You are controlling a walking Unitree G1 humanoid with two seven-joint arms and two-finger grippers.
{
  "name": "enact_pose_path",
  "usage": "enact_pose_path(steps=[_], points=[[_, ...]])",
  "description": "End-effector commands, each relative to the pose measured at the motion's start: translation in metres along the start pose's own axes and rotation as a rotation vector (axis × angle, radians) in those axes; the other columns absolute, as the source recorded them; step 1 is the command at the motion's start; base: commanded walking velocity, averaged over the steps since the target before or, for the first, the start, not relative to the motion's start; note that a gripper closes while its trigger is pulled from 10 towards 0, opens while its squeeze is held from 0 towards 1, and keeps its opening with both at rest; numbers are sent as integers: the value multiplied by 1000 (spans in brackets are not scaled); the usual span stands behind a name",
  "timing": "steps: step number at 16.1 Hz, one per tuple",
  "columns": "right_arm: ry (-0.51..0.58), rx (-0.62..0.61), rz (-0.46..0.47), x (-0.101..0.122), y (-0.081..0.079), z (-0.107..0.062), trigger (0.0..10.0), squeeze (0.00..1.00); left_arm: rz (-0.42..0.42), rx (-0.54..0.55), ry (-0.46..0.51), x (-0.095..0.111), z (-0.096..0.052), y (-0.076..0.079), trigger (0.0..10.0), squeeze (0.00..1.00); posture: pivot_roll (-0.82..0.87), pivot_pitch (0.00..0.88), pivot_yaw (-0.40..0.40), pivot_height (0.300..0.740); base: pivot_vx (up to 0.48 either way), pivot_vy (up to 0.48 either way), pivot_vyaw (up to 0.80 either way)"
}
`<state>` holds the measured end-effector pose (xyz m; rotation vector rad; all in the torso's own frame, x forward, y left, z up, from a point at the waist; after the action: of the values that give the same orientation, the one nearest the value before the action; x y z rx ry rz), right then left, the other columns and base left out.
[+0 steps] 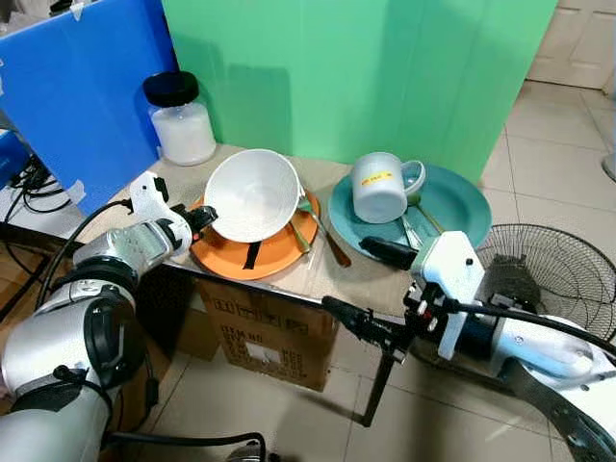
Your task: Setting the table
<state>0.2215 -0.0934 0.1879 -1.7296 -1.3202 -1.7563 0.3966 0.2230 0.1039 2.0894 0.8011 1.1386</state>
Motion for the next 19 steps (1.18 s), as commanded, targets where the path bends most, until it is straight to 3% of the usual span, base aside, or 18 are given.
enact_pose_path(steps=[1,3,6,8,11,15,17,19], points=[[16,-6,-24,4,1,2,10000,0,-3,28,11,-1,-1,-7,0,0,-39,0,83,740,0,0,0],[26,-40,-45,4,5,4,10000,0,-3,-20,69,10,-2,0,0,0,-37,0,96,740,0,0,0],[56,-183,-57,7,21,6,10000,0,61,-139,127,23,-6,15,0,0,-29,0,103,740,0,0,0],[80,-287,-57,9,30,7,10000,0,124,-241,174,27,-9,26,0,0,-8,0,91,740,0,0,0],[85,-387,-27,5,37,11,10000,0,133,-333,241,28,-16,37,0,0,10,0,80,740,0,0,0],[143,-494,103,4,43,12,10000,0,244,-489,333,20,-42,59,0,0,34,0,70,740,0,0,0],[170,-567,175,3,44,8,10000,0,334,-594,373,3,-68,83,0,0,39,0,80,740,0,0,0],[163,-635,206,-1,44,4,10000,0,347,-615,439,-4,-84,98,0,0,44,0,84,740,0,0,0]])
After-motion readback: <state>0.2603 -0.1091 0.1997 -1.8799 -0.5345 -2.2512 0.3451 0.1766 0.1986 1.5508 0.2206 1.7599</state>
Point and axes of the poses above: a point about 5 cm out from each wrist's last joint towards the gripper, its own z axis pointing out of the wrist towards the gripper, its own x axis along the axis of the wrist's last joint, y = z × x, the point moved 3 cm from there along z, pointing out of the wrist towards the gripper, and after that the axes turned 14 degrees about -z, right-handed, at the moved point
